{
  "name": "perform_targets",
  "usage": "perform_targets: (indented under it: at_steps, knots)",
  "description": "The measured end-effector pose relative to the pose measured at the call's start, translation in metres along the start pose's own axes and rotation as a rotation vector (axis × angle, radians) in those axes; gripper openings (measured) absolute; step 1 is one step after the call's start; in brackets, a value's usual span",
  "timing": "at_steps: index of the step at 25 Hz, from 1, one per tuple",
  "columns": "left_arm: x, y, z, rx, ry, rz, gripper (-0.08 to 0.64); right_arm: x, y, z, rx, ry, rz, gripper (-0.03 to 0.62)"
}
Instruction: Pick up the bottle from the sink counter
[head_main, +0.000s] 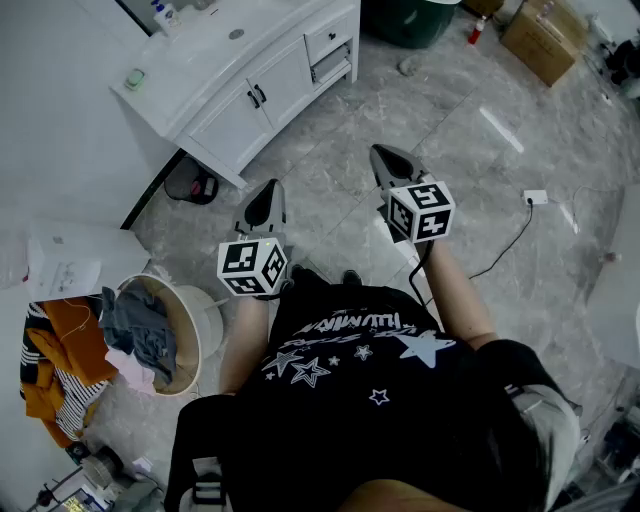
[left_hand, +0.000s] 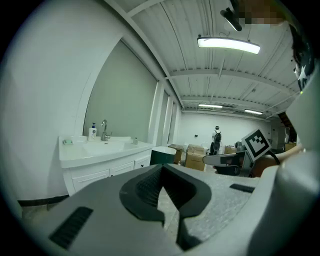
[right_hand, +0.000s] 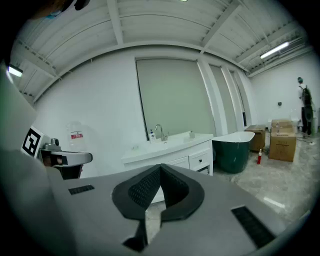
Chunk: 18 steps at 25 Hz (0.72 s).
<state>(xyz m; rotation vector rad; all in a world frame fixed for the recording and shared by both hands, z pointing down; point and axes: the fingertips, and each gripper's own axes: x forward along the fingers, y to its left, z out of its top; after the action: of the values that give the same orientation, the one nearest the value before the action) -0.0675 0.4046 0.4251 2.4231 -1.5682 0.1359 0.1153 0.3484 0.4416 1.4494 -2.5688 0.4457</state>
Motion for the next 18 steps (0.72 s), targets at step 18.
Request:
perform_targets:
  at_steps: [18]
  knots:
    - [0.015,-0.003,-0.011,-0.029,0.04,0.013,0.008,0.004,-0.009,0.002,0.019,-0.009,0.006,0.006]
